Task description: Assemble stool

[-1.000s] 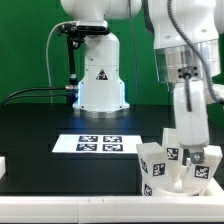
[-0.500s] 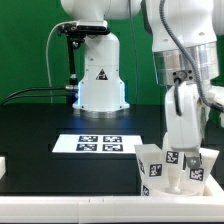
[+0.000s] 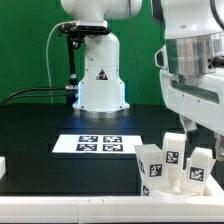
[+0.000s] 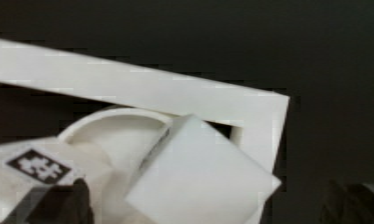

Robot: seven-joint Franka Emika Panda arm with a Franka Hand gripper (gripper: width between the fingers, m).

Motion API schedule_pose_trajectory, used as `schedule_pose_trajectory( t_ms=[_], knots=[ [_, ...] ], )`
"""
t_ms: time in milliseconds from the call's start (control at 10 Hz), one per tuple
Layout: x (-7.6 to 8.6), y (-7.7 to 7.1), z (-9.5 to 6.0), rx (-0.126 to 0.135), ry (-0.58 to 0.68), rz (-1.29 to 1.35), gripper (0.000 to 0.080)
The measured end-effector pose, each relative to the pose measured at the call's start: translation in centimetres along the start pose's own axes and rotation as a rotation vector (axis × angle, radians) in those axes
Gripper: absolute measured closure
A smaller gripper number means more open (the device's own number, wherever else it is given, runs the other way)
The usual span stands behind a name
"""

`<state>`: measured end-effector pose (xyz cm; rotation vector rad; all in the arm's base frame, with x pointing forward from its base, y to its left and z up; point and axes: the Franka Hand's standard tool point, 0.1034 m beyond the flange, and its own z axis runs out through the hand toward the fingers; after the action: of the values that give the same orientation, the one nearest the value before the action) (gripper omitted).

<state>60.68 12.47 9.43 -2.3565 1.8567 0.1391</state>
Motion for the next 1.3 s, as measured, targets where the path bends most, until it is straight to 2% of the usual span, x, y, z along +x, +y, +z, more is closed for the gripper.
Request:
schedule_pose_trajectory(
  t_ms=[200, 300, 400, 500, 600, 1000, 1100, 1300],
  knots=[
    [0.0, 0.0, 0.0, -0.010, 0.018, -0.214, 0.0151],
    [-0.6, -0.1, 0.1, -0.018, 0.049, -0.430, 0.0151],
    [-1.0, -0.6, 0.1, 0.000, 0.083, -0.664, 0.0151],
    [-0.8, -0.7, 0.0, -0.002, 0.083, -0.878, 0.0151],
    [-0.8, -0.8, -0.1, -0.014, 0.086, -0.981, 0.0151],
    [-0.4, -0.7, 0.0, -0.028, 0.089, -1.218, 0.0151],
    [-0.3, -0.7, 0.0, -0.048, 0.089, -1.416, 0.0151],
    [-2.0, -0.3, 0.0, -0.109, 0.032, -1.690, 0.0151]
  ],
)
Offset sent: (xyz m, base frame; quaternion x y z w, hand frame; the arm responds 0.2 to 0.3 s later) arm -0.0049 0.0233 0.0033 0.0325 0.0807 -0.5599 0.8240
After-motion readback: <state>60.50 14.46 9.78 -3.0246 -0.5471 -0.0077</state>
